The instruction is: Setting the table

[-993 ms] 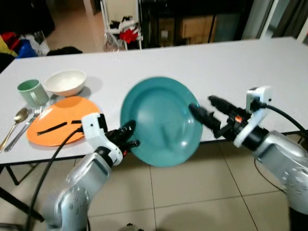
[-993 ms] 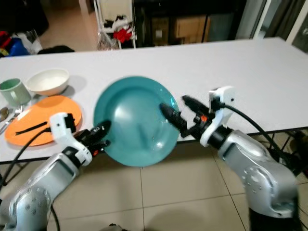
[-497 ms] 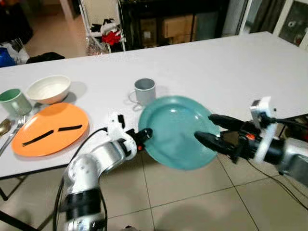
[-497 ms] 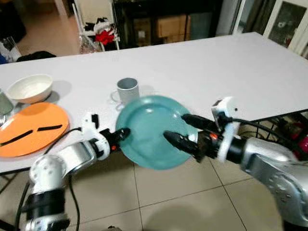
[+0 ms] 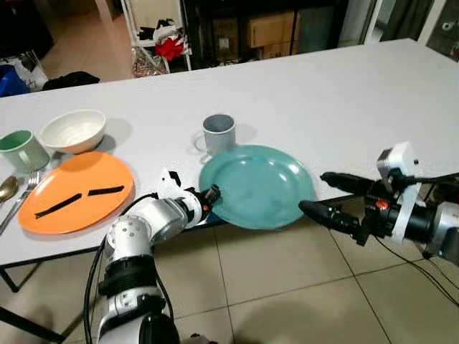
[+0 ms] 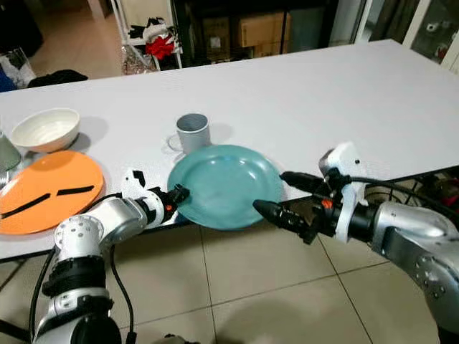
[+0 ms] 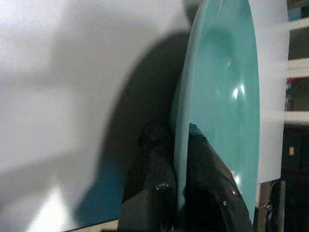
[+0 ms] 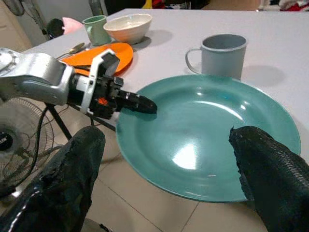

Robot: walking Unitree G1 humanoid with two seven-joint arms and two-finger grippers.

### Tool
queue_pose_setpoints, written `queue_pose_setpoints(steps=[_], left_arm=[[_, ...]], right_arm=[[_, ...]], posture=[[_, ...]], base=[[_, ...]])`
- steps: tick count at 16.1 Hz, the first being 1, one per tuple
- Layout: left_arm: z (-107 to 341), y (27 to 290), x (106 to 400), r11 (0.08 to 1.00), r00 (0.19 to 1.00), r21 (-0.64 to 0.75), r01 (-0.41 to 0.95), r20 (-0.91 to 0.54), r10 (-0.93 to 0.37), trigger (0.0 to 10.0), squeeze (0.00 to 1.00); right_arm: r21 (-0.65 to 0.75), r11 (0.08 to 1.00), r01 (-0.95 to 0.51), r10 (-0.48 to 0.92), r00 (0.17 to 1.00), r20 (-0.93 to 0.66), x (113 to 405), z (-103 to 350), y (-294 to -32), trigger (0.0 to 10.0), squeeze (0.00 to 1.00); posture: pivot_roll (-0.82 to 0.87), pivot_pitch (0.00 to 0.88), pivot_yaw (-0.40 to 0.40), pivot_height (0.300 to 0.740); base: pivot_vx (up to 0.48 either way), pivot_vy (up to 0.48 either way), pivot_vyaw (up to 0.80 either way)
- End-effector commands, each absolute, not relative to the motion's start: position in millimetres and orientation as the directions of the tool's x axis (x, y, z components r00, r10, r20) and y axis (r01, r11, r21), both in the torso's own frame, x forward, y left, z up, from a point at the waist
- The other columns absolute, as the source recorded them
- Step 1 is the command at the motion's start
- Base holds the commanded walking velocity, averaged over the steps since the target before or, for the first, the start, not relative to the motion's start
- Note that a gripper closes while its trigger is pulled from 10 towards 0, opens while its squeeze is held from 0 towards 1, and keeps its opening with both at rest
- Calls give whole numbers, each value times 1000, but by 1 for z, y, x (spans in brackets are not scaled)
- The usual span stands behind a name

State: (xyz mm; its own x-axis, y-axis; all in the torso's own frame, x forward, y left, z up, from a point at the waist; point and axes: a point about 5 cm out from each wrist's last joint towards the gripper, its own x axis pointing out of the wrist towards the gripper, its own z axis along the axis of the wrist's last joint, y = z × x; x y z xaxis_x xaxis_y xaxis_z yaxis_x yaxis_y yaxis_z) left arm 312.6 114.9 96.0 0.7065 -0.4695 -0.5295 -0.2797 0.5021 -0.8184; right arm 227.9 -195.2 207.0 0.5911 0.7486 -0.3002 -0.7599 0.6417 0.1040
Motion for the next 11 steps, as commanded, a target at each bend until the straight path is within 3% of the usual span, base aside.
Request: queue_pose_setpoints(steps=[1,7,11], left_arm=[[100,118,320,490,719,-821,-292,-527,-453,10000,0],[91,111,342,482,705,-800,-356,-569,-424,10000,0],[98,107,365,495,764,-804,-329,-535,-361,10000,0]], right_arm=[[94,623,-777,765,578,-285,227,214,-193,10000,0],[99,623,-776,765,577,-286,227,216,-192,10000,0],[101,656,-748,739,610,-286,224,216,-196,10000,0]], posture=[[-129,0,122,740],[-147,26,122,740],[-167,62,137,740]], base=[[0,0,0],[0,0,0],[0,0,0]])
